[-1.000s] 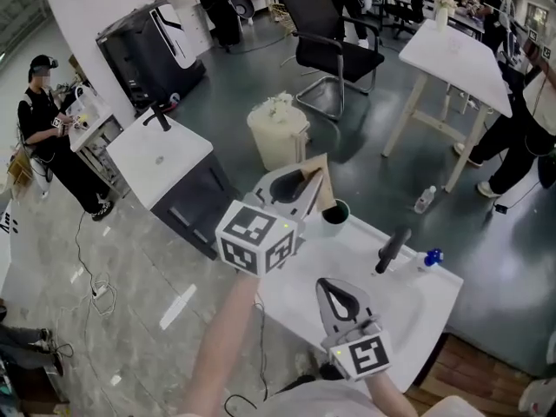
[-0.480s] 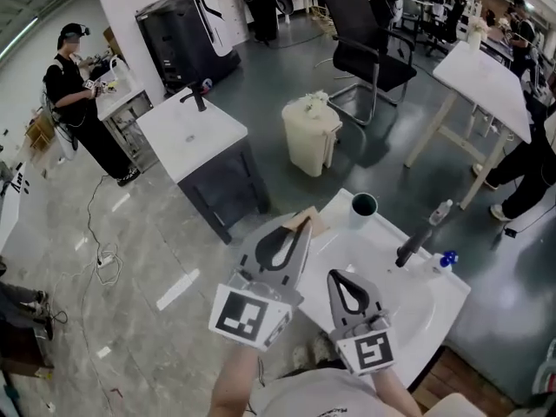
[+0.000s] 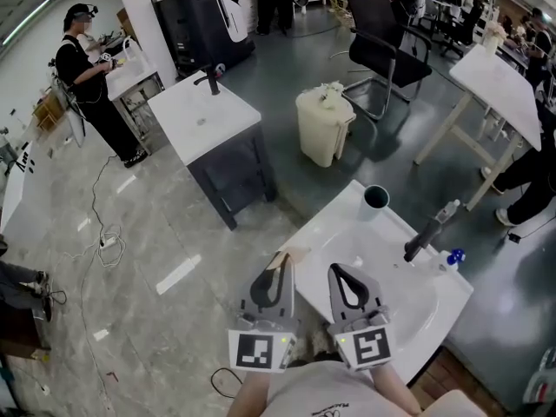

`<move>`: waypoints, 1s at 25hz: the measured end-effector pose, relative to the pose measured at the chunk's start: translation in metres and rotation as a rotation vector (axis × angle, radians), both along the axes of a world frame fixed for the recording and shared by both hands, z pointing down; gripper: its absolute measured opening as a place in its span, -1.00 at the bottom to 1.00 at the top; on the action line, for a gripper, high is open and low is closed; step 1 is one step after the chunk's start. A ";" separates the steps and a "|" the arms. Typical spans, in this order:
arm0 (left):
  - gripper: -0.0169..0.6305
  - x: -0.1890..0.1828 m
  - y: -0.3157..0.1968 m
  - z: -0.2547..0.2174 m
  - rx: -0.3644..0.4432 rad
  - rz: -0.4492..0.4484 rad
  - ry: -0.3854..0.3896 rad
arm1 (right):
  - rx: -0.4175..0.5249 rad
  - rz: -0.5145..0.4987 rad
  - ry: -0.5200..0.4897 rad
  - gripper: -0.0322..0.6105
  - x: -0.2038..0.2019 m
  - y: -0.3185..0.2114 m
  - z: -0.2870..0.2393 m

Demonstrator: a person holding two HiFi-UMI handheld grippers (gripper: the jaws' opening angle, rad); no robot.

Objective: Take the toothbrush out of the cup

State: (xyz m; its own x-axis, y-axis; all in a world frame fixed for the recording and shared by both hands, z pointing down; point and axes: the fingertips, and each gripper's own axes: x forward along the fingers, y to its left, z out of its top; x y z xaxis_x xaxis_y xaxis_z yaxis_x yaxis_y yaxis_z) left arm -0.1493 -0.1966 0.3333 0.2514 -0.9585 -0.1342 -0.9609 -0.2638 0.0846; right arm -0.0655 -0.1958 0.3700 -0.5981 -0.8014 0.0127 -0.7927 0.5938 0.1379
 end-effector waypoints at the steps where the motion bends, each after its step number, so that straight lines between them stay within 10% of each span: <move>1: -0.80 0.002 0.001 0.003 -0.007 0.004 -0.002 | -0.003 0.001 0.001 -0.86 0.000 0.000 0.001; 25: -0.80 0.017 0.005 0.002 -0.015 0.039 -0.028 | 0.016 -0.012 0.040 -0.87 0.007 0.009 0.002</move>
